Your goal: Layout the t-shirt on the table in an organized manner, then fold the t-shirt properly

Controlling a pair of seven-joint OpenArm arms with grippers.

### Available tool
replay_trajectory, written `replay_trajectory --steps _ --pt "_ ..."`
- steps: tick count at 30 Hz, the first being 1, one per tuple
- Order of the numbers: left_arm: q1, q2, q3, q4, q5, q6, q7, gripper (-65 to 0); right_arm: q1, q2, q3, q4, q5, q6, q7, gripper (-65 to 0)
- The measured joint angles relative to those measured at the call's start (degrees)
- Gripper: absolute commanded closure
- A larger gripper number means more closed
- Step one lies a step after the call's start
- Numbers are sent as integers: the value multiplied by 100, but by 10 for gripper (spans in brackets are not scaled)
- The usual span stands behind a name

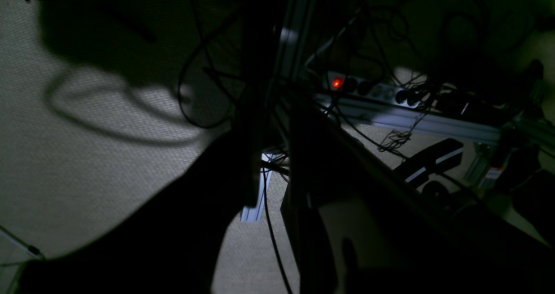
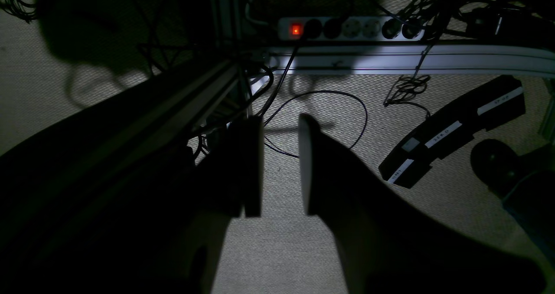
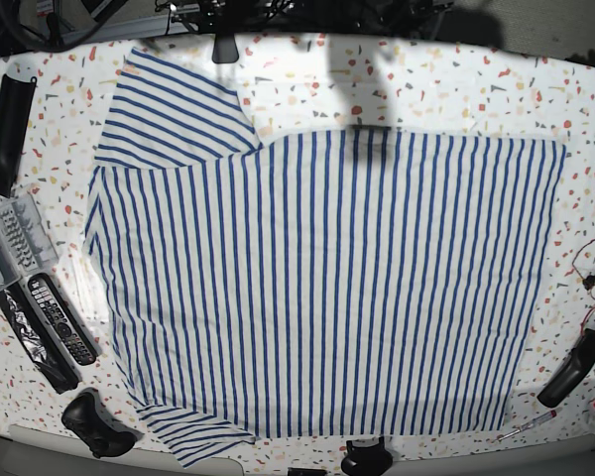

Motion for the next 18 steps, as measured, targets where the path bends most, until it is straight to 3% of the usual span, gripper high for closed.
replay_trajectory --steps 14,18 --pt "105 2 0 37 0 -2 118 -95 -96 59 0 7 -2 2 0 -141" --pt "476 2 0 437 2 -15 184 -95 -424 229 0 199 -2 219 22 -141"
